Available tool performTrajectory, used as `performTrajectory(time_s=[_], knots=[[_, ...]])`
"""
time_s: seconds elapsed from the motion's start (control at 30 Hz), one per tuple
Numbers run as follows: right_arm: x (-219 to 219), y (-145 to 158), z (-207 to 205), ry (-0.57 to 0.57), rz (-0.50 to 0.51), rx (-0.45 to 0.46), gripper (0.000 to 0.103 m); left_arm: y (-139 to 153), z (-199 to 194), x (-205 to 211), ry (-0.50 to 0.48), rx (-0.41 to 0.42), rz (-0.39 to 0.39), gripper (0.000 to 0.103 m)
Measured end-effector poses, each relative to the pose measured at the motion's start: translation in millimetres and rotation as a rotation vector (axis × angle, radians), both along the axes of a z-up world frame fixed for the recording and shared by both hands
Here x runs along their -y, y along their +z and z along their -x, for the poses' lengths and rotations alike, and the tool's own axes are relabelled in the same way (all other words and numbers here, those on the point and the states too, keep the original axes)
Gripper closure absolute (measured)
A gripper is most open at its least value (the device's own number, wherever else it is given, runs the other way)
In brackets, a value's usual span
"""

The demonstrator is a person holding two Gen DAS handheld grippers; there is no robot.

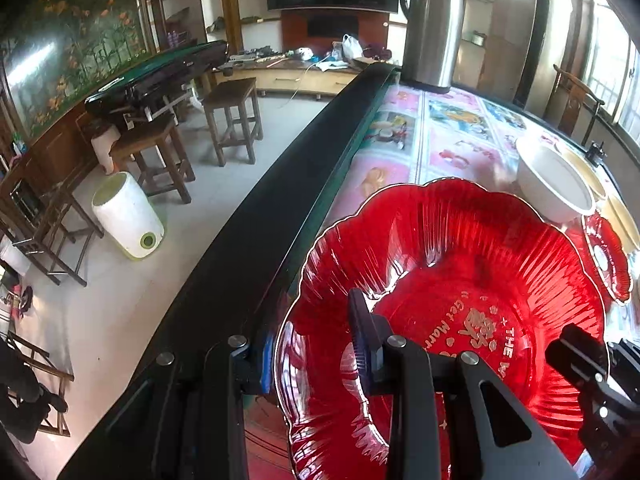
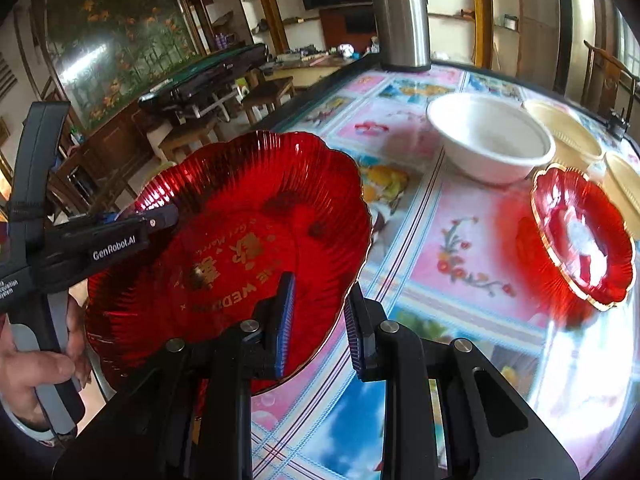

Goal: Organize plates and bowls

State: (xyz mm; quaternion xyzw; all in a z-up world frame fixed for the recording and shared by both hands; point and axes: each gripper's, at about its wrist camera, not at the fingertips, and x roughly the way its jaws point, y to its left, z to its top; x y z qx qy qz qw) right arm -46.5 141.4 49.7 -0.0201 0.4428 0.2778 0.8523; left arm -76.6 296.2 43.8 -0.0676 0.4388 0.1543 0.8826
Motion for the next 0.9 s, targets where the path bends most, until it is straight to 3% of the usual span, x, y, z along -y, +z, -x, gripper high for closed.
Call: performTrajectory(time_s=[0.37, 0.67, 0.8, 0.9], knots=[[0, -6, 5, 0.005, 0.027, -0.013, 0.08, -5, 6, -1, 0.002, 0.002, -0.003, 0.073], [-2, -22, 4, 0.01, 0.02, -0.084, 0.08, -18, 10, -5, 0.014, -0.014, 0.0, 0.072], [-2, -24, 4, 0.026, 0.0, -0.11, 0.073, -20, 9, -7, 0.029, -0.004, 0.013, 0.066], [-2, -22, 6, 0.022, 0.003, -0.104, 0.068, -21, 9, -7, 0.029, -0.002, 0.006, 0.048]])
